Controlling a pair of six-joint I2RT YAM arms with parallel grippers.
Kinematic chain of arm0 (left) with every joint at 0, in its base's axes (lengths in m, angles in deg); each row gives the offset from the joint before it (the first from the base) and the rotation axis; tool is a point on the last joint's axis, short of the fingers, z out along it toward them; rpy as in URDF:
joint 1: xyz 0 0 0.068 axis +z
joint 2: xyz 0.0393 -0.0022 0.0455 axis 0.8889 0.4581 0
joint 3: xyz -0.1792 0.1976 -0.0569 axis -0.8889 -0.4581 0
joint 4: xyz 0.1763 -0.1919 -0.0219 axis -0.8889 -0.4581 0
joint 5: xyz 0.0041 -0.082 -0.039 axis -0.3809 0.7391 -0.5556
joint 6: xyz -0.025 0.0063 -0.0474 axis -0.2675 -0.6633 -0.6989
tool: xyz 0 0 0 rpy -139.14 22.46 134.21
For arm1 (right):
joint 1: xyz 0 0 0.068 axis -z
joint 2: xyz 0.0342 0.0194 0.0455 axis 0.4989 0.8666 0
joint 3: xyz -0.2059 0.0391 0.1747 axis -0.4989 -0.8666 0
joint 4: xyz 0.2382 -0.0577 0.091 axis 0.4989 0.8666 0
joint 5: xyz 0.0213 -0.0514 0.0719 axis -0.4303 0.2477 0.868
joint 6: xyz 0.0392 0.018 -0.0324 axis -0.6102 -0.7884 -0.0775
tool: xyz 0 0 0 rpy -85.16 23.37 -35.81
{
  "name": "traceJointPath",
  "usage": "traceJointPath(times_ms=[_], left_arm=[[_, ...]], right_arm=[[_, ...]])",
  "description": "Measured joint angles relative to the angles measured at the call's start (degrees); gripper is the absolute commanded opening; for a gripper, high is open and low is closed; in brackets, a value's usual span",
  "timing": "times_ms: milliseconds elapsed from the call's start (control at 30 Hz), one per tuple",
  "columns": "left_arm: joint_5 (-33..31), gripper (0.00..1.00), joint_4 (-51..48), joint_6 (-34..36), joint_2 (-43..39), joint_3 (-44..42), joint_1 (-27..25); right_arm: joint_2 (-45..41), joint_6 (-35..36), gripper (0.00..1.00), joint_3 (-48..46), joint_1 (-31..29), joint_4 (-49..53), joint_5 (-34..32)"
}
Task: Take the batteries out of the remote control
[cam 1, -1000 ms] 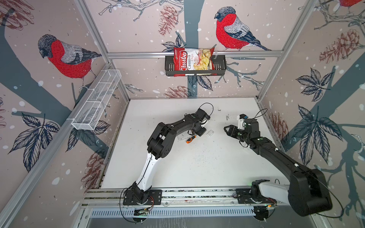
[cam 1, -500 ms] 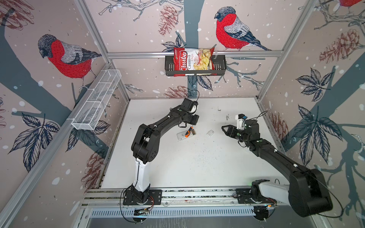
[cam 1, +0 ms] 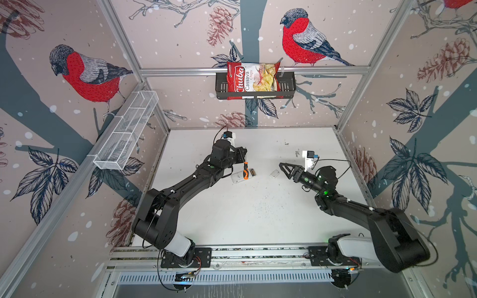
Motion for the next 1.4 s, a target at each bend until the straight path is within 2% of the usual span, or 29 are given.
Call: traceJointPath(times_ms=[267,467,667,800,1133,1400], left_arm=[[-8.02,0.0,12.74,-14.49,-4.2,-11.39,0.04],[-12.96,0.0,17.42,-22.86,-6.34,-16.2,0.04],[-16.68,0.0,21.68,-29.7,-7.28,-18.86,0.04],[-16.9,0.0,23.76,-32.39,-7.34,-18.93,0.02],[-16.5,0.0,29.97,-36.54,-5.4,-18.64,-0.26],[-16.37,0.0,32.09,-37.83,-4.9,-18.27,-1.95]], right_arm=[[14.53,-5.49,0.83,-0.2,-6.6,-21.64,-4.81],[25.18,-7.48,0.83,3.89,-8.9,-29.09,-6.34],[29.99,-6.69,0.84,9.25,-12.35,-30.38,-7.65],[30.67,-3.93,0.85,12.02,-15.17,-30.32,-9.38],[31.67,2.45,0.84,18.75,-21.46,-24.96,-13.6],[32.57,4.31,0.78,21.81,-23.1,-22.86,-15.04]])
